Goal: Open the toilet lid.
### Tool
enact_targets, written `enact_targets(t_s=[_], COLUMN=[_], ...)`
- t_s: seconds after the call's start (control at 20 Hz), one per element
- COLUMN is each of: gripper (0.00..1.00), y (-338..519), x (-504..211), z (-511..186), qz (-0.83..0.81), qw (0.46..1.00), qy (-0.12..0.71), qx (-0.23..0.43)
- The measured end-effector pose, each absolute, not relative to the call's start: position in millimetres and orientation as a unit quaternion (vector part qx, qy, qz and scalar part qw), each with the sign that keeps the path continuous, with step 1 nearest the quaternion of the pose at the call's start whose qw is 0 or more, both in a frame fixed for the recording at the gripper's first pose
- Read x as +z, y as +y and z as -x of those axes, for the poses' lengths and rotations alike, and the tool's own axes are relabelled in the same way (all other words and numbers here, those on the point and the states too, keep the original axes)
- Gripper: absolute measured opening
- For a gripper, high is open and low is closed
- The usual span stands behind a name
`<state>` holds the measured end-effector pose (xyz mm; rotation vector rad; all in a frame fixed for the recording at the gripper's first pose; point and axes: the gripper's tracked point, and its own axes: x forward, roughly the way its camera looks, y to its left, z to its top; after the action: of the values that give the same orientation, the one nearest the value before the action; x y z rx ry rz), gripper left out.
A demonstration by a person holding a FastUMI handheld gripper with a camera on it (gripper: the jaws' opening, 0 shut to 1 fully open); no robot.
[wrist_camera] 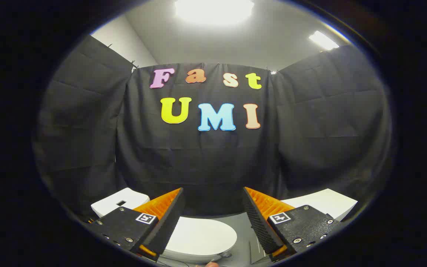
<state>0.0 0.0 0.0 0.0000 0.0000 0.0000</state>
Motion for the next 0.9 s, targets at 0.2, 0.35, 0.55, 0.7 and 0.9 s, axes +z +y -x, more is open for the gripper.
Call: enact_targets(t_s=[0.2,0.35,0.55,0.7,0.9], gripper=[0.95,0.95,0.95,0.95,0.95], y=[-10.7,-17.9,-25.9,-29.2,-33.7], x=[-3.2,-7.9,-12.1,-12.7,-15.6], z=[1.0,0.0,-1.5,-2.7,-3.9], qz=[-0.008,-0.012,-0.018,-0.028,-0.024], qw=[1.0,1.0,0.999,0.999,0.999], qy=[-0.001,0.003,0.006,0.0,-0.006], qx=[-0.01,-0.018,-0.028,-0.03,-0.035])
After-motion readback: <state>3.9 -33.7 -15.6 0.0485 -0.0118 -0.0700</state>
